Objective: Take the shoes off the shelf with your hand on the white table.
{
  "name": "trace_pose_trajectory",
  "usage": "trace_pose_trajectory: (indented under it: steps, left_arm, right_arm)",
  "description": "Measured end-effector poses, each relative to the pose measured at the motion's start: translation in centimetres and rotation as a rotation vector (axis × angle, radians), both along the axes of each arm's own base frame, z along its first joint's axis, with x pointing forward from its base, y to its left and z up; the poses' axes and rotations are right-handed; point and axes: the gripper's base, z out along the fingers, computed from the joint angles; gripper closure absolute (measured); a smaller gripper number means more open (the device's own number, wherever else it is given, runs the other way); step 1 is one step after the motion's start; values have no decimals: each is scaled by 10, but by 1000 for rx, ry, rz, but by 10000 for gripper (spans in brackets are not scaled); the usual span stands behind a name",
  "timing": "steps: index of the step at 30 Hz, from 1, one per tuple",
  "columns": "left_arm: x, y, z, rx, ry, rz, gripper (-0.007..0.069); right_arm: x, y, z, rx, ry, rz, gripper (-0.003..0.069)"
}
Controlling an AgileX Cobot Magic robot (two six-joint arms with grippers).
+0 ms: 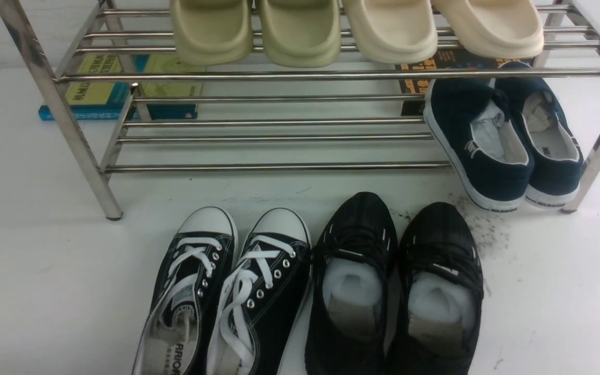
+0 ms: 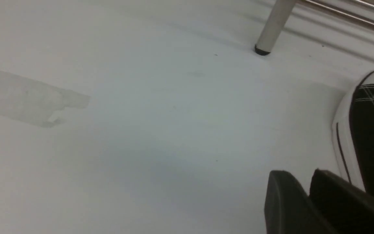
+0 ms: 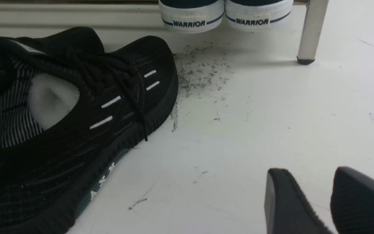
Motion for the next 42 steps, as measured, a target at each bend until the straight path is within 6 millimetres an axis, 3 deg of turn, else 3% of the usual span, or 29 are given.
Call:
trace_pose_trajectory:
  steps: [11, 42]
  left_arm:
    - [0, -6, 0, 0, -1, -112, 466]
    - [0, -6, 0, 1, -1, -116, 445]
  right_arm:
    - [0, 0, 0, -1, 0, 0, 421]
    - [0, 0, 0, 0, 0, 0, 421]
